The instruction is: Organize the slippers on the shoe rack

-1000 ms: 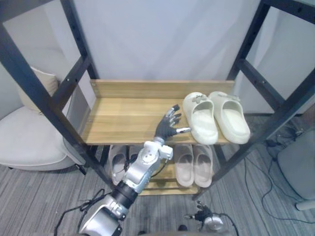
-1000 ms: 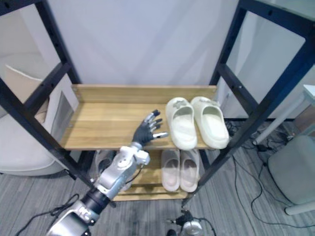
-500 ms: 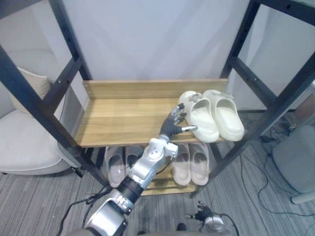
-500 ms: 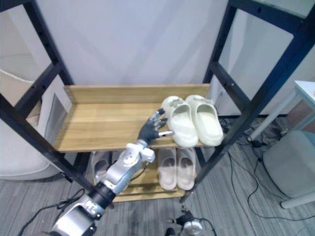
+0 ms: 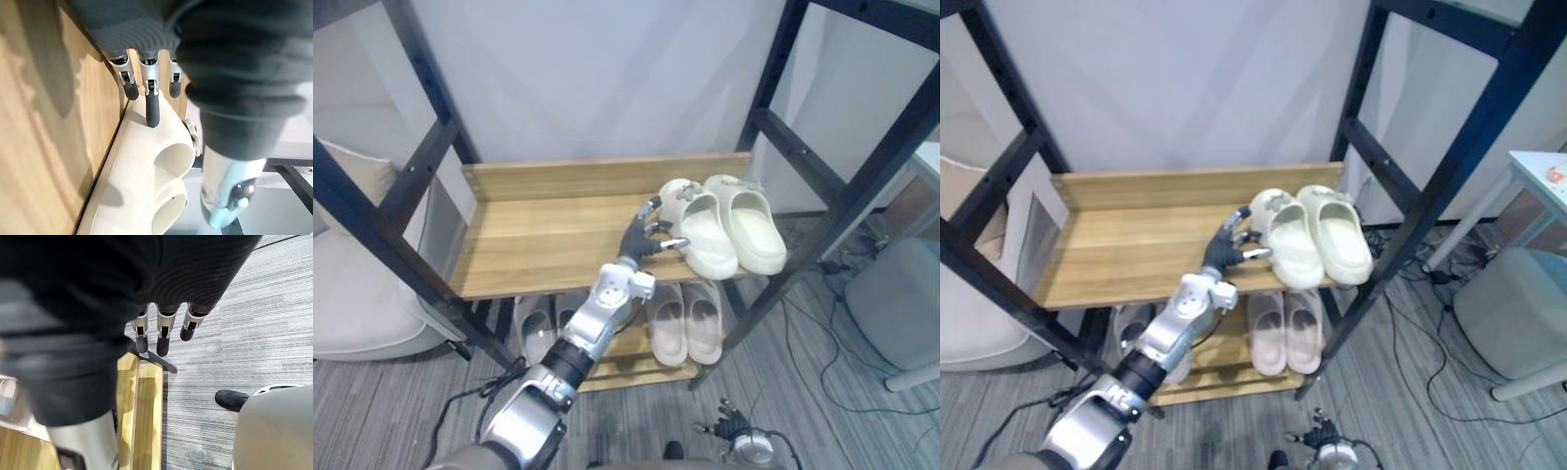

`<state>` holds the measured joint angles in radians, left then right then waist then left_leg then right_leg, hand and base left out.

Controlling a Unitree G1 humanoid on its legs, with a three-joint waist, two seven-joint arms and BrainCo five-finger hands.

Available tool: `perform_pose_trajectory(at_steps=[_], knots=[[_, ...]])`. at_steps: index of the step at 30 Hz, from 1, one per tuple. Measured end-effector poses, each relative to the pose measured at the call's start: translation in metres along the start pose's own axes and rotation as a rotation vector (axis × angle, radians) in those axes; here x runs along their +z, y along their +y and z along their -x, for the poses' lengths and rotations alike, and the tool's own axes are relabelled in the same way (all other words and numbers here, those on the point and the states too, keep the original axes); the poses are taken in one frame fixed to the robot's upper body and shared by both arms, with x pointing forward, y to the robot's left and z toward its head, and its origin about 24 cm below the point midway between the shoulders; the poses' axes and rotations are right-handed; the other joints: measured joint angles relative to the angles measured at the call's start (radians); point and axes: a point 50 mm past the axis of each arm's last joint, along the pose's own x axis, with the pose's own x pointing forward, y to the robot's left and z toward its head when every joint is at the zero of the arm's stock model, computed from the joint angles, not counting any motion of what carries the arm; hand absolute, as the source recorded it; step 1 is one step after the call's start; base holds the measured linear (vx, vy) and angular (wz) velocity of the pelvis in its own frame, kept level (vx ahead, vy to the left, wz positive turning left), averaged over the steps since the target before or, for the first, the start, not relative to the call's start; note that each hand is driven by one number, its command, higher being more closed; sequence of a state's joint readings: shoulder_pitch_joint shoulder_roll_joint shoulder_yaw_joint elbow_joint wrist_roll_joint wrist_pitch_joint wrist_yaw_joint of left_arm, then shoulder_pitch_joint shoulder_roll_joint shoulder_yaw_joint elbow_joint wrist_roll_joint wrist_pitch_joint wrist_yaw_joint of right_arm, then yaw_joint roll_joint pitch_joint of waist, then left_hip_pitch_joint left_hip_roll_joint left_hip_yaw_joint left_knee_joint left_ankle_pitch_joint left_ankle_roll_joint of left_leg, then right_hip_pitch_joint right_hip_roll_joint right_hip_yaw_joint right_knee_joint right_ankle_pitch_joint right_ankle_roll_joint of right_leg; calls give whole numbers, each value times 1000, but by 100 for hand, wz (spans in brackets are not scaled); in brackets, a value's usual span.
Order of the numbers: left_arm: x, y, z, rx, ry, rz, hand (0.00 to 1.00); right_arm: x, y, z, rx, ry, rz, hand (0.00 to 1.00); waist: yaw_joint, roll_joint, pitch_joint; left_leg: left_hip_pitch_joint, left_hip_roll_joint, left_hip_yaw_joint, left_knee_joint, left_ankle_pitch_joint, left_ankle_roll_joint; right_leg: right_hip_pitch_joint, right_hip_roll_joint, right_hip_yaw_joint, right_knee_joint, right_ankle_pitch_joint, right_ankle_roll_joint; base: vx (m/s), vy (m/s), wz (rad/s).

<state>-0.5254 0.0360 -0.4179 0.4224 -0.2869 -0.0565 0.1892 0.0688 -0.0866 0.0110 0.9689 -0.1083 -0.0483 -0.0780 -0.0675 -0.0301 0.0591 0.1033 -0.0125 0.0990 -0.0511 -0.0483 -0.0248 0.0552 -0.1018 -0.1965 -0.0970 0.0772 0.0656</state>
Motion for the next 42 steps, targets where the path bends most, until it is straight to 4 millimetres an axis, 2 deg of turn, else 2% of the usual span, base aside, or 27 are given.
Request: perform_pose_trajectory(at_steps=[10,13,17,20,25,28,34,38,42], knots=[[1,13,5,22,-3,-4,0,0,0,0,13,4,-4,0,2,10,1,4,-5,-73,4,4,6,38,-3,-71,6,-15,4,0,-17,21],[7,20,10,39,-38,4,0,-1,1,0,18,9,-4,0,11,10,1,5,-9,-88,6,7,10,48,-8,-90,7,-18,6,-34,-5,17],[17,18,14,9,-85,9,0,-2,2,0,21,13,-3,0,16,9,1,6,-18,-115,6,13,17,64,-17,-118,7,-21,10,-34,7,22],[22,10,23,-65,-115,31,0,-4,2,0,24,25,-1,0,29,9,1,10,-22,-123,6,14,19,72,-20,-124,7,-23,11,-33,8,9],[17,-29,56,-322,-113,105,0,-6,3,0,29,33,6,0,46,8,0,11,-24,-138,6,15,20,78,-21,-134,8,-28,11,-19,-2,7],[2,-46,75,-425,-54,174,0,-7,3,0,31,36,8,0,53,8,0,14,-24,-147,6,15,20,86,-21,-147,8,-32,10,-9,-6,8],[-41,-59,114,-508,138,301,0,-7,5,0,46,27,40,0,59,10,-3,21,-24,-166,7,14,20,103,-21,-158,8,-43,13,-15,-7,10],[-86,-49,141,-446,343,315,0,-9,6,0,49,33,43,0,68,14,-7,19,-23,-166,21,9,15,100,-22,-158,33,-59,11,-8,0,3],[-118,-28,163,-347,477,248,0,-10,8,1,52,35,47,0,72,11,-12,18,-15,-164,28,3,10,83,-21,-154,64,-84,6,-41,-6,-3]])
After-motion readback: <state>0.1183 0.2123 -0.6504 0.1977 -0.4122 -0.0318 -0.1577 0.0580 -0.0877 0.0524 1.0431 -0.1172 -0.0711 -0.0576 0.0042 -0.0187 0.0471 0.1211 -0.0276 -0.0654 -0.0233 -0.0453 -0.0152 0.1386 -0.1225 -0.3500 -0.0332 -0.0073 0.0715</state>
